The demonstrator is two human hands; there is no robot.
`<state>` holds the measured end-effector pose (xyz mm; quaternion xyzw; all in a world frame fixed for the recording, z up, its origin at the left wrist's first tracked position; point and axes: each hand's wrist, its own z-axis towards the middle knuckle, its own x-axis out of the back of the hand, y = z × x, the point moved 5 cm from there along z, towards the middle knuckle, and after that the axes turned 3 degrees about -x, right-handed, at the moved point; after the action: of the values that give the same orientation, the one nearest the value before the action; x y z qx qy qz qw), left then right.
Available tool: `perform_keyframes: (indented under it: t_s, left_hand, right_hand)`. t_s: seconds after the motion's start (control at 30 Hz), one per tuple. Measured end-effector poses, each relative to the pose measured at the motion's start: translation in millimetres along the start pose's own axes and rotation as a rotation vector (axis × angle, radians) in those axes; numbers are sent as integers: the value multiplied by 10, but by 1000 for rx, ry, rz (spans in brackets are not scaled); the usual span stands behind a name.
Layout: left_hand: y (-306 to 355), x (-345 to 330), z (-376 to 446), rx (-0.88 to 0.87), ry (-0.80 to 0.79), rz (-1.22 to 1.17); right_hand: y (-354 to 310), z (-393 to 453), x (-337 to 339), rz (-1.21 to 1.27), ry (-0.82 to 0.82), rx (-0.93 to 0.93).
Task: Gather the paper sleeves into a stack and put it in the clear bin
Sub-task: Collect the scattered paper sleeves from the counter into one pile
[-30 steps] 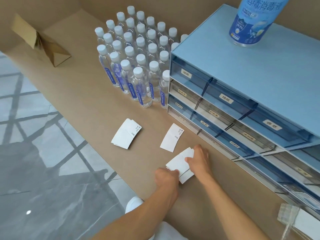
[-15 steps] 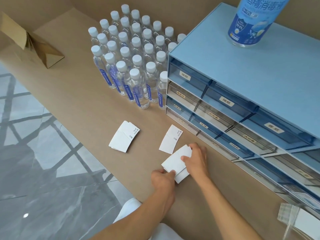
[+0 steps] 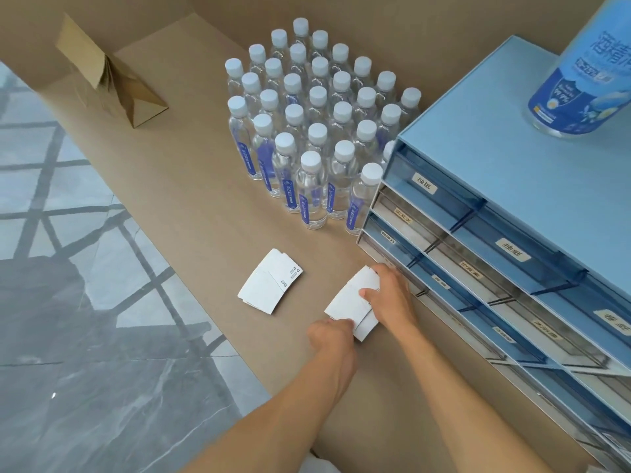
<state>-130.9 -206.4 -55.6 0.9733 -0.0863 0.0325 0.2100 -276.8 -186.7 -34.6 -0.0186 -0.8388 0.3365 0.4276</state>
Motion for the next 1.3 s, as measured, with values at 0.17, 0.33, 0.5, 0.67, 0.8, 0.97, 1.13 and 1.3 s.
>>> perform_keyframes:
  t_s: [0.17, 0.33, 0.5, 0.67, 0.8, 0.97, 1.13, 1.3]
  left_hand:
    - [-33, -22, 49, 73, 81, -4]
    - [-60, 4, 81, 47, 77, -2]
    - [-84, 117, 59, -32, 56, 12]
    - [-122, 196, -38, -105, -56, 107]
    - [-219, 233, -175, -194, -145, 196]
    - [-332, 178, -383, -352, -328, 364]
    - [-569, 118, -563, -487, -493, 593]
    - [-913, 109, -731, -670, -598, 759]
  right_hand:
    - [36, 25, -38, -46, 9, -24]
    - [100, 15, -72, -76, 10, -76]
    - [240, -75, -69, 77, -18, -133]
    - [407, -321, 56, 240, 33, -156]
    - [639, -667, 150, 424, 86, -244]
    - [1016, -1203, 254, 700, 144, -341]
    - [1349, -1745, 319, 842, 184, -291]
    - [1714, -2203, 193, 906, 246, -308]
